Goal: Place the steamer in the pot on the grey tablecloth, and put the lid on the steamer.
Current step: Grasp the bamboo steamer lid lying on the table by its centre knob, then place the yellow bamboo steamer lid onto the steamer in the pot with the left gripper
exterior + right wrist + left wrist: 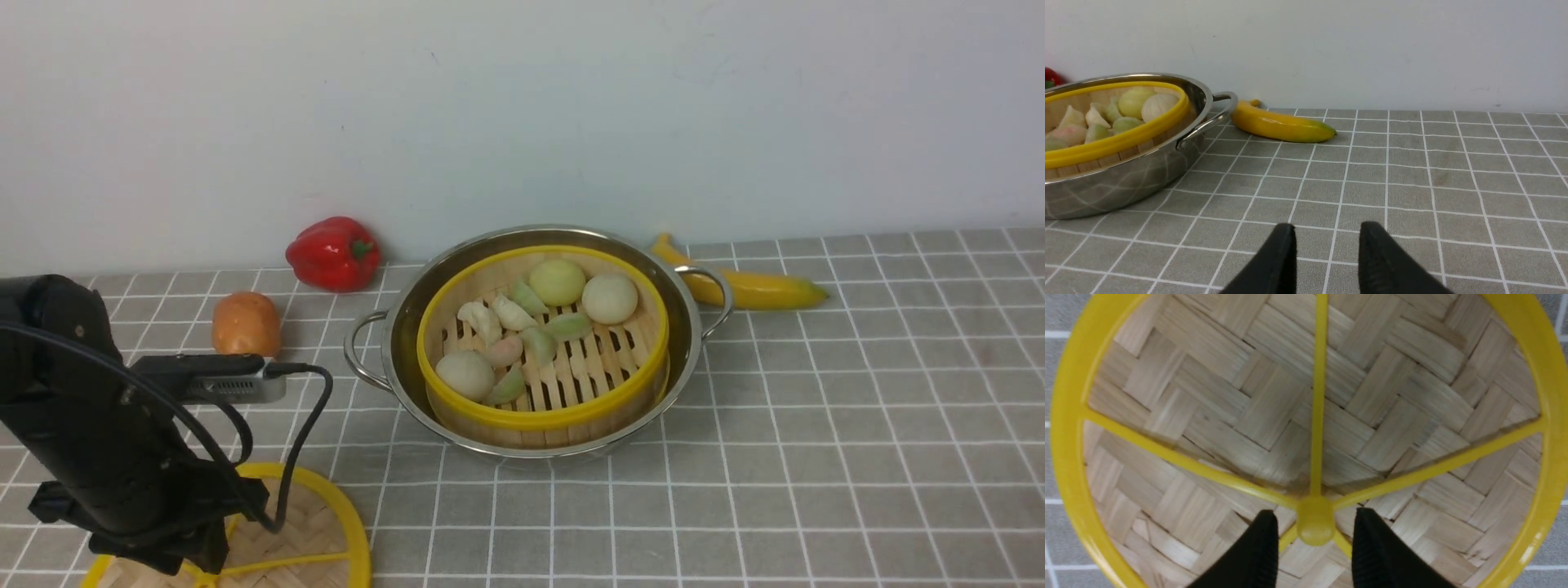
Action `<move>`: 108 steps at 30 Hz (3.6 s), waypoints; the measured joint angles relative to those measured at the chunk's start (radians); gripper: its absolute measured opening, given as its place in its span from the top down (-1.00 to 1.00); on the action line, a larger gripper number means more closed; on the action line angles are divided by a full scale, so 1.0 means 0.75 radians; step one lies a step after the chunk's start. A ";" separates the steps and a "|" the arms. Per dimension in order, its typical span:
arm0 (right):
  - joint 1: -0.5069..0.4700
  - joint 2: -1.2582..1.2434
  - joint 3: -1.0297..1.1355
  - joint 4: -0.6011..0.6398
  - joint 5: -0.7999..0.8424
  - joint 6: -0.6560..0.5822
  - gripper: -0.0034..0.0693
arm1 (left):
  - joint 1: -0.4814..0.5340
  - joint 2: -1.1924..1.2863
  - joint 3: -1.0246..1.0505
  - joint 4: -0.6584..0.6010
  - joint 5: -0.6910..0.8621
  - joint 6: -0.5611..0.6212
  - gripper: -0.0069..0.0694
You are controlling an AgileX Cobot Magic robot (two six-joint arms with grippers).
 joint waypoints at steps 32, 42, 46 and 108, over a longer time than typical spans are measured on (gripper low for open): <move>0.000 0.000 0.000 0.000 0.000 0.003 0.25 | -0.001 -0.135 -0.286 -0.036 0.175 0.116 0.50; 0.000 0.000 0.000 0.000 0.000 0.003 0.25 | -0.161 -0.114 -0.773 -0.089 0.301 0.335 0.50; 0.000 0.000 0.000 0.000 0.000 0.003 0.25 | -0.286 0.009 -0.986 -0.104 0.331 0.474 0.50; 0.000 0.000 0.000 0.000 0.000 0.004 0.25 | -0.593 0.512 -1.204 -0.057 0.045 0.817 0.50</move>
